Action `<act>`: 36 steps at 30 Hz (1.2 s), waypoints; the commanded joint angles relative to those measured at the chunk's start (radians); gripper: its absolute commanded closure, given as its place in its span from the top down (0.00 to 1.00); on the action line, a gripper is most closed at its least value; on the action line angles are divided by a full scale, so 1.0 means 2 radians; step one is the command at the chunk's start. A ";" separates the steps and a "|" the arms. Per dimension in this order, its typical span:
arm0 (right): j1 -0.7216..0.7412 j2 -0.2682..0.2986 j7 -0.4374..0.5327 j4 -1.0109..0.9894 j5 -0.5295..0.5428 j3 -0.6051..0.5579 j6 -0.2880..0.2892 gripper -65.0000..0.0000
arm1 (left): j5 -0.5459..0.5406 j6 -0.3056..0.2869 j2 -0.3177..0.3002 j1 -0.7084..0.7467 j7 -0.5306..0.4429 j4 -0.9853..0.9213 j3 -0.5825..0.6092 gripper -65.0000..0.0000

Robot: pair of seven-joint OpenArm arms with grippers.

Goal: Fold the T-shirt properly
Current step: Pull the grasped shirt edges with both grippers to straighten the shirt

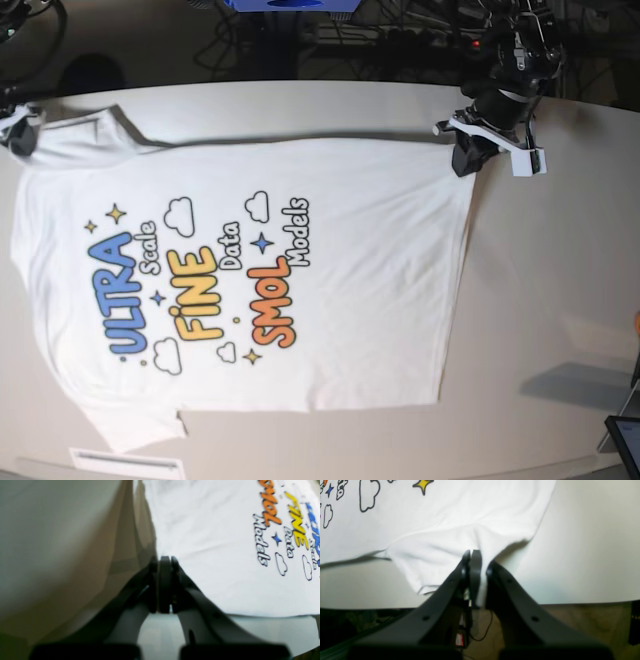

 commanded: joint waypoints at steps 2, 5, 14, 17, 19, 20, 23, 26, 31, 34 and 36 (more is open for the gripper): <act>0.007 0.016 0.010 0.010 0.011 0.002 0.001 0.00 | -0.008 -0.001 0.012 -0.005 0.001 0.019 -0.011 0.00; 0.017 0.025 0.009 0.011 0.011 0.002 0.001 0.00 | -0.008 -0.001 0.026 -0.010 0.016 0.021 -0.025 0.00; 0.064 0.052 0.010 0.008 0.011 -0.066 0.001 0.00 | -0.031 -0.001 0.035 -0.046 0.046 0.021 -0.030 0.00; 0.080 0.052 0.011 0.007 0.011 -0.083 0.001 0.00 | -0.068 0.026 0.031 -0.058 0.046 0.020 -0.030 0.00; 0.092 0.058 0.010 0.007 0.011 -0.096 0.001 0.00 | -0.085 0.060 0.031 -0.070 0.046 0.019 -0.030 0.00; 0.097 0.060 0.010 0.007 0.011 -0.104 0.001 0.00 | -0.091 0.067 0.031 -0.077 0.046 0.019 -0.030 0.00; 0.120 0.064 0.010 -0.010 0.012 -0.124 0.001 0.00 | -0.097 0.070 0.031 -0.093 0.046 0.019 -0.030 0.00; 0.139 0.066 0.011 -0.035 0.011 -0.136 0.001 0.00 | -0.097 0.086 0.031 -0.106 0.046 0.017 -0.030 0.00; 0.169 0.087 0.012 -0.070 0.011 -0.157 0.001 0.00 | -0.098 0.129 0.031 -0.134 0.046 0.014 -0.029 0.00; 0.185 0.091 0.012 -0.095 0.011 -0.162 0.001 0.00 | -0.098 0.130 0.031 -0.146 0.046 0.000 -0.030 0.00; 0.196 0.098 0.013 -0.111 0.010 -0.169 0.001 0.00 | -0.098 0.130 0.032 -0.156 0.046 -0.020 -0.030 0.00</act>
